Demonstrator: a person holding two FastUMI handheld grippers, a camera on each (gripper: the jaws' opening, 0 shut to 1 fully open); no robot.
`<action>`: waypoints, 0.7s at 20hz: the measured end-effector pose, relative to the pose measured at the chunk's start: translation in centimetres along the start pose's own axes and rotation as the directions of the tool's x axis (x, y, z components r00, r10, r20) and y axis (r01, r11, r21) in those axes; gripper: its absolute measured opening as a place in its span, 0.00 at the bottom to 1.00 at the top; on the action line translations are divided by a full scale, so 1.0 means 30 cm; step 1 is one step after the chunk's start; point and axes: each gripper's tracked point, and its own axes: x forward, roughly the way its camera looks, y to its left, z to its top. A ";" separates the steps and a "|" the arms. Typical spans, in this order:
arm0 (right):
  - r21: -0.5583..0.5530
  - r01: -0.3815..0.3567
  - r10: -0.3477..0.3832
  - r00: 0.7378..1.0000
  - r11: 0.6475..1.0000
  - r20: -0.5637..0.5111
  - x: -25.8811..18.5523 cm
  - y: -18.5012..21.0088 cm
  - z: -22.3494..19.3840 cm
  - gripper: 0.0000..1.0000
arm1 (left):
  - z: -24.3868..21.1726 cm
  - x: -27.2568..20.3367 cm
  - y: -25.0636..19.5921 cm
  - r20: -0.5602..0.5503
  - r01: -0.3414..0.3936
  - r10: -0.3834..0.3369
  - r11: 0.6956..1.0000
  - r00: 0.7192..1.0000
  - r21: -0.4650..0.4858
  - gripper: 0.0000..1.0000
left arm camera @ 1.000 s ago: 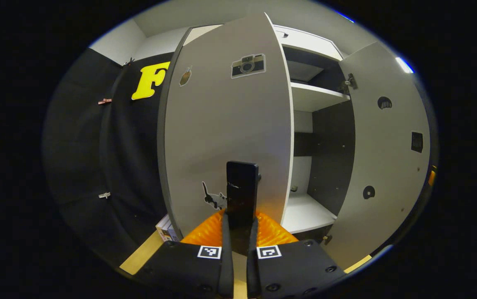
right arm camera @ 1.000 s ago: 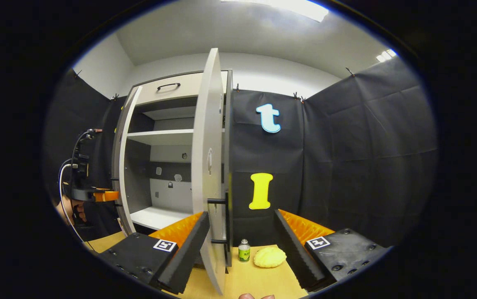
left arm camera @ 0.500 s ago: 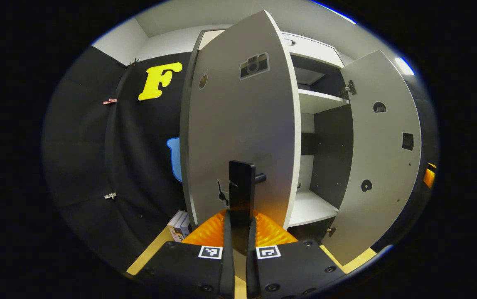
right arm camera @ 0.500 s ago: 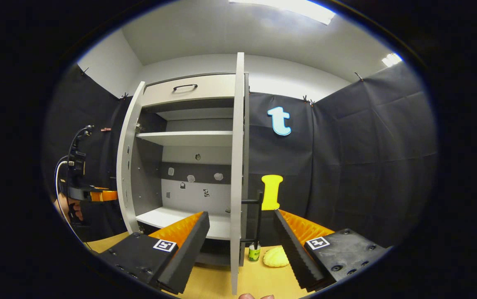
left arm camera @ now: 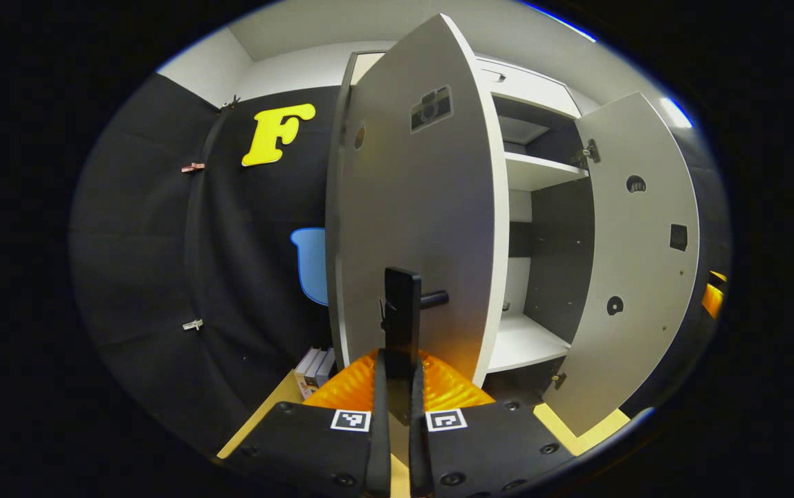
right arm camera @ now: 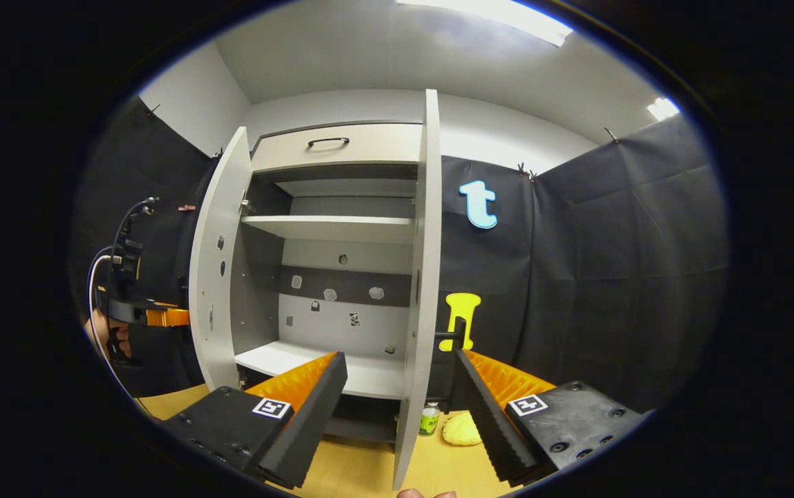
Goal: Open the right door of the double-door shoe cabinet with the right hand, and open the left door with the left hand.
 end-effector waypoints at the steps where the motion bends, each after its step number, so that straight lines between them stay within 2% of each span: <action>1: -0.002 0.000 0.000 1.000 1.000 0.005 0.005 0.002 0.003 0.98 | 0.002 0.000 0.006 0.001 -0.009 0.009 1.000 1.000 -0.003 0.15; 7: 0.003 -0.024 0.024 1.000 1.000 0.009 0.002 0.036 0.006 0.98 | 0.003 -0.013 0.058 0.002 -0.047 0.047 0.999 0.999 0.020 0.12; 12: -0.011 -0.053 0.053 0.999 0.999 0.007 -0.005 0.067 0.003 0.98 | 0.036 0.011 0.117 0.063 -0.081 0.078 0.995 0.995 0.051 0.11; 14: -0.011 -0.065 0.065 0.998 0.998 0.008 -0.009 0.083 0.005 0.98 | 0.033 -0.005 0.184 0.059 -0.145 0.140 0.986 0.988 0.081 0.11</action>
